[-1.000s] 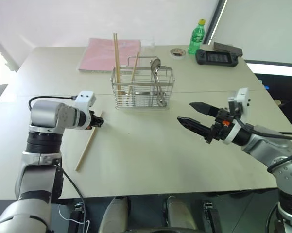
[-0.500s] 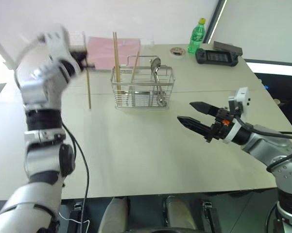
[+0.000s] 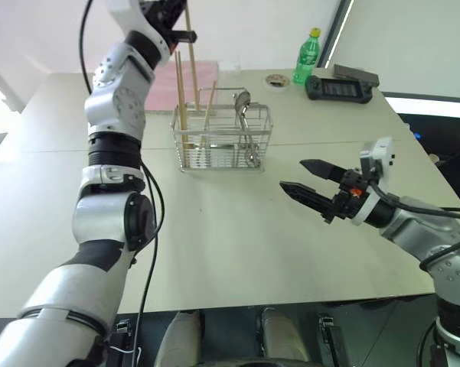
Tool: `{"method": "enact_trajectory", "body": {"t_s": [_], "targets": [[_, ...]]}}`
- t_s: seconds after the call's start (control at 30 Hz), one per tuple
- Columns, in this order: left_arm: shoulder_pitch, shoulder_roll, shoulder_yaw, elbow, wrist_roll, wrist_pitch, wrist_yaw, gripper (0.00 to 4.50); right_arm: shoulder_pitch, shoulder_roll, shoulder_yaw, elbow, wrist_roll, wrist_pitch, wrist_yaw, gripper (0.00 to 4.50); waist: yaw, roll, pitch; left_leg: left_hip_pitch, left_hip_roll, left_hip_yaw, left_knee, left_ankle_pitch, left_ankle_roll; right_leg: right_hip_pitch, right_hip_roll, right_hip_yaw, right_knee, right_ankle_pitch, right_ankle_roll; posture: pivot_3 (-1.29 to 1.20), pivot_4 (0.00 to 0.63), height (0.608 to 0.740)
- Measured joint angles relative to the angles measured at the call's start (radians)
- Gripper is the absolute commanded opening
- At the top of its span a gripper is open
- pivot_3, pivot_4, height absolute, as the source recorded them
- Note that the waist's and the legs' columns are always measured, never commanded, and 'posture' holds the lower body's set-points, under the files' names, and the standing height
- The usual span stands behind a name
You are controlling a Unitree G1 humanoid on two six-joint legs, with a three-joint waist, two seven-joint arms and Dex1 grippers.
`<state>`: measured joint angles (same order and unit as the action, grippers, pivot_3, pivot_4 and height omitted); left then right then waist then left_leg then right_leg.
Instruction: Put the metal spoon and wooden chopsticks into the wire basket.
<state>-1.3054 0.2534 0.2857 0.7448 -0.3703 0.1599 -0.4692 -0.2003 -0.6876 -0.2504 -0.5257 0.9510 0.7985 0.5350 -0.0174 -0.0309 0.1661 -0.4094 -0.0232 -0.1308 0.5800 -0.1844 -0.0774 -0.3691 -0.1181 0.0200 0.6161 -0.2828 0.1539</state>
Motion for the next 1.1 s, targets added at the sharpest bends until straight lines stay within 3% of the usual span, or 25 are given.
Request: {"method": "enact_trajectory", "body": {"t_s": [0.03, 0.13, 0.37, 0.53, 0.6, 0.83, 0.97, 1.1], "targets": [[0.002, -0.003, 0.0, 0.004, -0.001, 0.0, -0.005, 0.04, 0.006, 0.0, -0.005, -0.001, 0.004, 0.0, -0.003, 4.5, 0.001, 0.0, 0.0, 0.0, 0.0, 0.0, 0.0, 0.0, 0.0, 0.0, 0.0, 0.0, 0.0, 0.0, 0.0, 0.0, 0.15, 0.731], [0.023, -0.012, -0.012, 0.004, 0.0, 0.0, -0.022, 1.01, 0.012, 0.001, -0.013, -0.005, 0.008, 0.0, -0.016, 4.5, 0.004, 0.0, 0.0, 0.0, 0.0, 0.0, 0.0, 0.0, 0.0, 0.001, 0.0, 0.0, 0.0, 0.0, 0.0, 0.0, 0.15, 0.731], [0.08, -0.02, -0.02, -0.037, -0.014, 0.033, -0.039, 4.43, 0.016, 0.001, -0.028, -0.014, 0.015, 0.0, -0.021, 4.5, 0.004, 0.0, 0.0, 0.0, 0.0, 0.0, 0.0, 0.0, 0.0, 0.001, 0.0, 0.0, 0.0, 0.0, 0.0, 0.0, 0.15, 0.731], [0.152, -0.006, -0.022, -0.219, -0.083, 0.188, -0.065, 4.43, -0.005, 0.001, -0.025, -0.01, 0.014, 0.0, -0.017, 4.5, 0.001, 0.0, 0.0, 0.0, 0.0, 0.0, 0.0, 0.0, 0.0, 0.0, 0.0, 0.0, 0.0, 0.0, 0.0, 0.0, 0.15, 0.731], [0.193, 0.041, -0.027, -0.312, -0.123, 0.298, -0.075, 4.43, -0.019, 0.001, -0.021, -0.005, 0.014, 0.0, -0.014, 4.5, -0.005, 0.001, 0.0, 0.001, 0.0, 0.0, 0.0, 0.0, 0.0, 0.0, 0.0, 0.001, 0.001, 0.0, 0.0, 0.0, 0.15, 0.731], [0.356, 0.435, -0.016, -0.595, -0.218, 0.586, -0.253, 4.43, -0.045, -0.018, -0.016, 0.048, -0.002, 0.0, 0.026, 4.5, -0.025, 0.002, 0.001, 0.001, 0.001, 0.0, -0.001, 0.0, 0.0, -0.001, 0.001, 0.001, 0.002, 0.0, -0.001, 0.0, 0.15, 0.731], [0.591, 0.707, -0.026, -0.718, -0.243, 0.611, -0.504, 4.43, -0.085, -0.039, 0.003, 0.1, -0.03, -0.006, 0.072, 4.5, -0.025, 0.004, 0.001, 0.001, 0.002, 0.001, -0.002, 0.0, 0.0, -0.002, 0.001, 0.002, 0.001, -0.001, -0.004, 0.0, 0.15, 0.731], [0.744, 0.821, -0.02, -0.786, -0.243, 0.599, -0.621, 4.43, -0.131, -0.049, 0.011, 0.151, -0.062, -0.018, 0.113, 4.5, -0.001, 0.004, 0.001, 0.001, 0.002, 0.001, -0.002, 0.0, 0.0, -0.001, 0.001, 0.002, -0.002, -0.002, -0.006, 0.0, 0.15, 0.731]]}}
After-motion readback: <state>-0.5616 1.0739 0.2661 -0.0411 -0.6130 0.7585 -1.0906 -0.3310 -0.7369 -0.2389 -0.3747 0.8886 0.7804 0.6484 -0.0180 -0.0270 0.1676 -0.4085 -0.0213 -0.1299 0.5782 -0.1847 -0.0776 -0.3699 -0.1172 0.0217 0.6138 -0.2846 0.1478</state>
